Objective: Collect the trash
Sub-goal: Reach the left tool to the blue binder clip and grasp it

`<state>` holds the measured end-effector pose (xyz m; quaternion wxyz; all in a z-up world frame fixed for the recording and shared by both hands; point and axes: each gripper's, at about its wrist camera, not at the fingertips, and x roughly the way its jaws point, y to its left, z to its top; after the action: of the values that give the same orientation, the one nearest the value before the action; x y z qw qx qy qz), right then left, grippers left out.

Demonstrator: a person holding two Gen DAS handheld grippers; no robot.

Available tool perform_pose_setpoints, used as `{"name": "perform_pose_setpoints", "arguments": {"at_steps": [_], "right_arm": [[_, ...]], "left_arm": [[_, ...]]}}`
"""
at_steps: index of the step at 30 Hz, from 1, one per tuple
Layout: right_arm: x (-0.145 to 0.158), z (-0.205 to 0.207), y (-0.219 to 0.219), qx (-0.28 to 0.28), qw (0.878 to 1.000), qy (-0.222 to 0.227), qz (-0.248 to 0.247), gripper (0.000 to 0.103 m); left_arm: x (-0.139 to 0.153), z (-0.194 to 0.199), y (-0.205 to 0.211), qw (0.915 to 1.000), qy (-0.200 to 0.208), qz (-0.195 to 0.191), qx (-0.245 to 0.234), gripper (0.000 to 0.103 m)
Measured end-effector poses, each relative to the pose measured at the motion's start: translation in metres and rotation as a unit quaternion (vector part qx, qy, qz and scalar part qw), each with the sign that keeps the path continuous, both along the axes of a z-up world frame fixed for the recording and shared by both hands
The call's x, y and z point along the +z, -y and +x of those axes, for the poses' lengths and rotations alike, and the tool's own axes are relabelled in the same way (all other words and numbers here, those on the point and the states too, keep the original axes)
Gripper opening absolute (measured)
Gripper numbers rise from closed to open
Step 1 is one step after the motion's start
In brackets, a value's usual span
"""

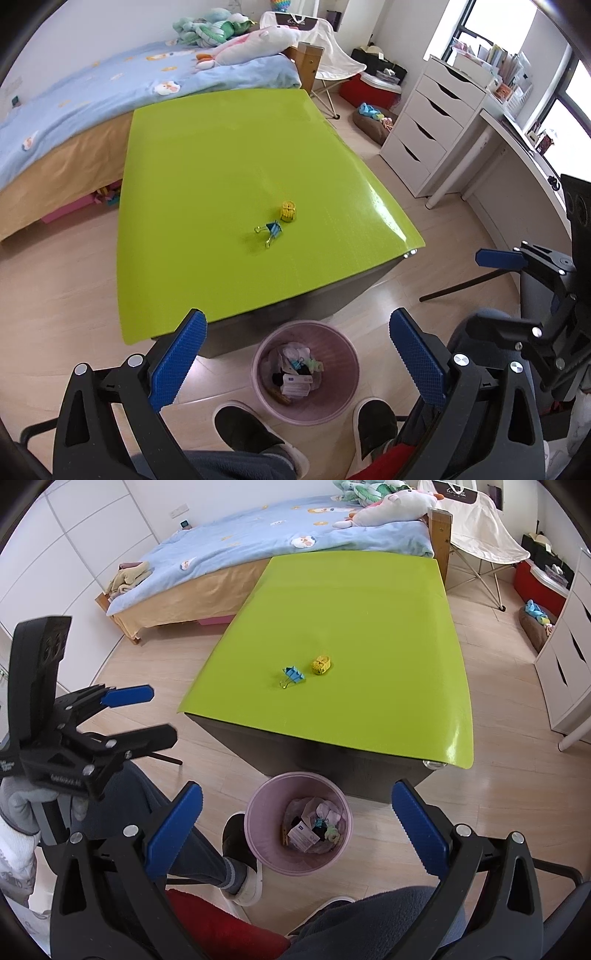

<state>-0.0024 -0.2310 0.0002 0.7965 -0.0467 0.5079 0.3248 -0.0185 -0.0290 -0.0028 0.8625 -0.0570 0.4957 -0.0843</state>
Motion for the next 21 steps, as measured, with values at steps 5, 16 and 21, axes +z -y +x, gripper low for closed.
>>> {"name": "perform_pose_setpoints", "arguments": {"at_steps": [5, 16, 21], "right_arm": [[-0.001, 0.007, -0.003, 0.0, 1.0, -0.002, 0.002, 0.1], [-0.008, 0.014, -0.001, -0.003, 1.0, -0.015, 0.0, 0.1], [-0.011, 0.015, 0.001, -0.006, 1.0, -0.02, -0.001, 0.1]], "left_arm": [[-0.004, 0.028, 0.0, 1.0, -0.007, -0.001, -0.004, 0.095], [-0.037, 0.092, -0.004, 0.998, -0.061, -0.012, 0.006, 0.095], [-0.058, 0.115, -0.007, 0.9955, -0.088, -0.019, 0.029, 0.095]]}}
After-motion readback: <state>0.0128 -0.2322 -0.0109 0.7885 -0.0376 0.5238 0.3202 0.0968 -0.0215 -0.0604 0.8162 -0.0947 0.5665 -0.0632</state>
